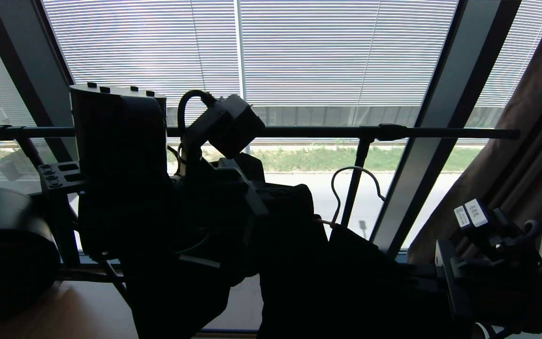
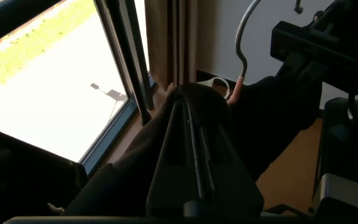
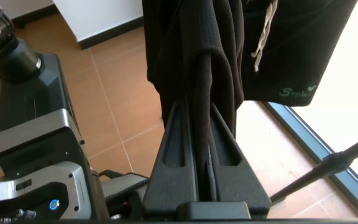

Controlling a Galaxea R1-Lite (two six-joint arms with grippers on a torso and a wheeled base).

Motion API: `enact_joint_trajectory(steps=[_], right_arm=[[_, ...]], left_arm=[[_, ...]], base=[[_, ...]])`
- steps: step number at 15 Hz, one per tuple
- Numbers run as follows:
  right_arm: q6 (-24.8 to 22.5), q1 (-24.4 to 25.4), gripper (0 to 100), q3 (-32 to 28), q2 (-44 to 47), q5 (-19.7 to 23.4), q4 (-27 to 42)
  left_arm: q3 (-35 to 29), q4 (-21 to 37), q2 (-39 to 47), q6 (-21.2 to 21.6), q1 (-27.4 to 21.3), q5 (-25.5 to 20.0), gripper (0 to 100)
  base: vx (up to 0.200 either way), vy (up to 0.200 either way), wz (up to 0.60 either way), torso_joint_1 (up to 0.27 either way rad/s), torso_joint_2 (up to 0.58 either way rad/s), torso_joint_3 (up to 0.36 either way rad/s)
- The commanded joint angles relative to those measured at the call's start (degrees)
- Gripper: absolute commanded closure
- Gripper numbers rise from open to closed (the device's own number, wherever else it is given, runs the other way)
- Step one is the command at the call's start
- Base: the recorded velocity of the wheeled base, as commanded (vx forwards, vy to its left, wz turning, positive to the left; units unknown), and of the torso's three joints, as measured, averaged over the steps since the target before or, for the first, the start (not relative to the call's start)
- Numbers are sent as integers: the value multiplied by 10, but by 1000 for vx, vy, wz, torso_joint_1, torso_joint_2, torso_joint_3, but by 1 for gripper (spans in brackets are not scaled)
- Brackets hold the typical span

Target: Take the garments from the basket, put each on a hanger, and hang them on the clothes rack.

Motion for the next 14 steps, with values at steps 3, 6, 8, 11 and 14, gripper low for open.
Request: enact_joint_trajectory(steps=[3,6,8,11,14], right_arm=[[12,-2,100,16,8,1,-33],[22,-2,100,37,18,1,-100],[38,-2,100,50,26,1,-142],[42,-2,100,55,31,0,-163],[42,-2,100,55,31,0,-164]], left_arm=[[-2,-19,-3,-3,4,1,100],[2,-52,-4,-40,4,0,100],[9,-57,-4,-44,4,0,100],[14,-57,-9,-44,4,0,100],[14,-57,-12,-44,4,0,0]], base=[[0,0,0,0,0,0],[0,0,0,0,0,0],[0,0,0,0,0,0],[0,0,0,0,0,0],[0,0,0,0,0,0]])
